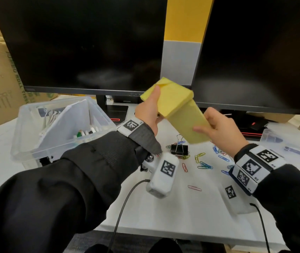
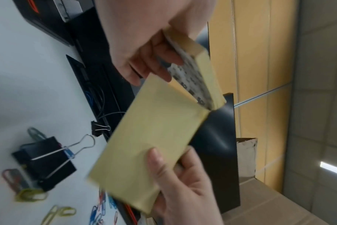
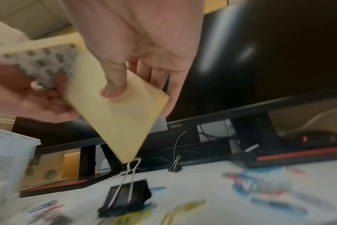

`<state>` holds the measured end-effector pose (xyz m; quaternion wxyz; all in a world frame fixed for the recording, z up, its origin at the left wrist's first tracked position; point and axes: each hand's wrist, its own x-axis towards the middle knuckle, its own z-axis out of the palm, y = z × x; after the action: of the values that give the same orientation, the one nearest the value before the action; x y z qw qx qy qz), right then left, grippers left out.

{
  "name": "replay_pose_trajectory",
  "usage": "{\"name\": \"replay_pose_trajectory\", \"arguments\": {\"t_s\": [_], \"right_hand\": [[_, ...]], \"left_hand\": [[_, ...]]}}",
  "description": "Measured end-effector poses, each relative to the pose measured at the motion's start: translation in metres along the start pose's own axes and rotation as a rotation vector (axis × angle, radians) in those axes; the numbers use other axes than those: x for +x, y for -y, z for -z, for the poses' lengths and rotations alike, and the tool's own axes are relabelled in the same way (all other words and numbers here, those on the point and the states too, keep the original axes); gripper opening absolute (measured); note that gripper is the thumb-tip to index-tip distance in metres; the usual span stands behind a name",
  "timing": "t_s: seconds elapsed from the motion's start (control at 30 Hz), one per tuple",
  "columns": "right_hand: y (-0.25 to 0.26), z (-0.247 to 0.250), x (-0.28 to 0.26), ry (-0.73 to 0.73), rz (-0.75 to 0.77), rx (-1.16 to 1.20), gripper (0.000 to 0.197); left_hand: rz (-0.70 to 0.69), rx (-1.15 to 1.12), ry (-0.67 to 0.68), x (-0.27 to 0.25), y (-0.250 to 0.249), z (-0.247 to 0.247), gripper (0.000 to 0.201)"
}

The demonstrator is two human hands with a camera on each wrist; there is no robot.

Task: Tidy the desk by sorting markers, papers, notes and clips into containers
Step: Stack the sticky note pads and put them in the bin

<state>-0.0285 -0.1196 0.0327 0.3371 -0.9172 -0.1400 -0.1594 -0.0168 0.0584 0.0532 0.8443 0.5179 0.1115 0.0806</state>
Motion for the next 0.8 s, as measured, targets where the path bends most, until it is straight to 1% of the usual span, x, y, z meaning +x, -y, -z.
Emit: {"name": "replay_pose_trajectory", "arguments": {"t_s": [0.03,0.07,0.13,0.2,0.27,0.33,0.4,0.43,0.47,0.5,0.57,0.7,0.8], "right_hand": [[0.0,-0.002,-0.001,0.036,-0.066,0.066,0.023],[0.002,-0.004,-0.001,0.063,-0.144,0.181,0.021],[0.008,-0.006,-0.003,0.128,-0.322,0.486,0.022],[0.014,-0.007,-0.006,0.192,-0.432,0.777,0.021],[0.019,-0.008,-0.008,0.213,-0.467,0.943,0.02],[0.022,-0.01,-0.008,0.209,-0.485,1.059,0.021],[0.024,-0.011,-0.008,0.221,-0.484,1.171,0.031],[0.025,-0.01,-0.008,0.238,-0.481,1.225,0.038],[0.027,-0.009,-0.008,0.255,-0.472,1.266,0.042],[0.03,-0.009,-0.008,0.268,-0.451,1.282,0.041],[0.034,-0.008,-0.008,0.286,-0.395,1.253,0.032],[0.033,-0.011,-0.008,0.309,-0.336,1.173,0.043],[0.031,-0.011,-0.011,0.328,-0.321,1.119,0.045]], "left_hand": [[-0.034,-0.01,-0.016,-0.002,-0.003,-0.002,0.055],[-0.05,0.0,-0.01,-0.004,-0.006,-0.005,0.056],[-0.063,0.086,0.055,-0.007,-0.006,-0.008,0.054],[-0.08,0.225,0.148,-0.014,-0.004,-0.009,0.039],[-0.152,0.38,0.219,-0.02,0.0,-0.009,0.025],[-0.302,0.516,0.255,-0.027,0.001,-0.008,0.021],[-0.429,0.597,0.241,-0.03,0.001,-0.009,0.02],[-0.461,0.612,0.214,-0.03,0.002,-0.009,0.019],[-0.477,0.615,0.181,-0.029,0.003,-0.01,0.019],[-0.484,0.613,0.145,-0.028,0.005,-0.011,0.02],[-0.488,0.618,0.089,-0.024,0.011,-0.012,0.026],[-0.497,0.635,0.074,-0.021,0.017,-0.011,0.04],[-0.493,0.646,0.092,-0.017,0.004,-0.009,0.062]]}}
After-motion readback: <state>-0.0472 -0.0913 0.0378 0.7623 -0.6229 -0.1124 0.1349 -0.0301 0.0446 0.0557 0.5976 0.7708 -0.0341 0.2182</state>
